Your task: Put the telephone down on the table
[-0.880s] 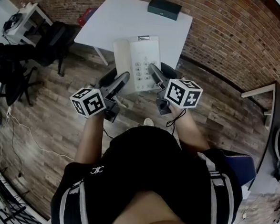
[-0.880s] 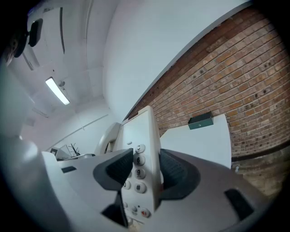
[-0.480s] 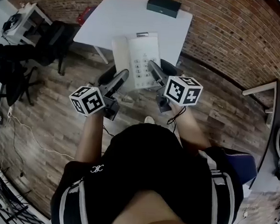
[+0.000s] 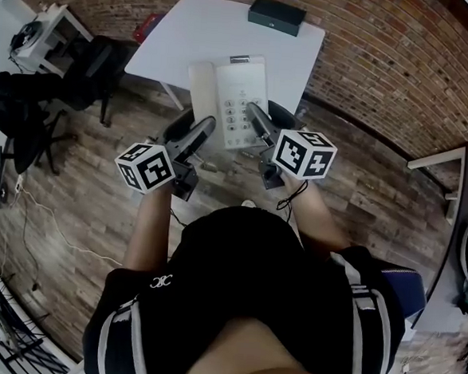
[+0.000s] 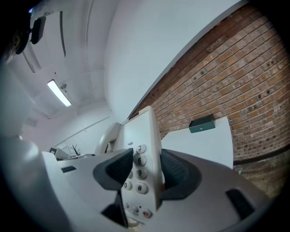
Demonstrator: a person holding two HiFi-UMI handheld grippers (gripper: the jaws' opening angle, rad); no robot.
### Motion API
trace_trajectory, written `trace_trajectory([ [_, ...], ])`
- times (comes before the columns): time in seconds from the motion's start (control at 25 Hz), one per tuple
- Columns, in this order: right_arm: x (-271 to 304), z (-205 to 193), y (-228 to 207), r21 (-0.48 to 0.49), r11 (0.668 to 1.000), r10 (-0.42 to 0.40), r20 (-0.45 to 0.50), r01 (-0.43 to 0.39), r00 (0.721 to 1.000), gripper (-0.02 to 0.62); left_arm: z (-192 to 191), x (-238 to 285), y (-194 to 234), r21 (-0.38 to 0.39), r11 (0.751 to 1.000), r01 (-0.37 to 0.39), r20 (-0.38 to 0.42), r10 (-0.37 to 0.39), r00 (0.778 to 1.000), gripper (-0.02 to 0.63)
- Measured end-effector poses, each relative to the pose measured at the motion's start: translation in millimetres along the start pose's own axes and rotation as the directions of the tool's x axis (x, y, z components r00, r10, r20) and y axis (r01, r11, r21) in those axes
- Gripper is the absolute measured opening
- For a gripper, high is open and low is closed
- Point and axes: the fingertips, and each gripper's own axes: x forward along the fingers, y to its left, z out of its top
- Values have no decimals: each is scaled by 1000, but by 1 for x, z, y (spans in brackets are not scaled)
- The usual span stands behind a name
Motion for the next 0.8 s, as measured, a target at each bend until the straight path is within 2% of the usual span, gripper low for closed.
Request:
trace_trajectory([
  [0.32,-5,25,-35,11,1000,22,0,-22,1000,172,3,41,-14,14,1000,-22,10,22,1000,273],
  [0.8,-5,41,-60,-6,1000,11,6,-11,1000,172,4,70,-16,15,1000,-6,21,6,1000,273],
])
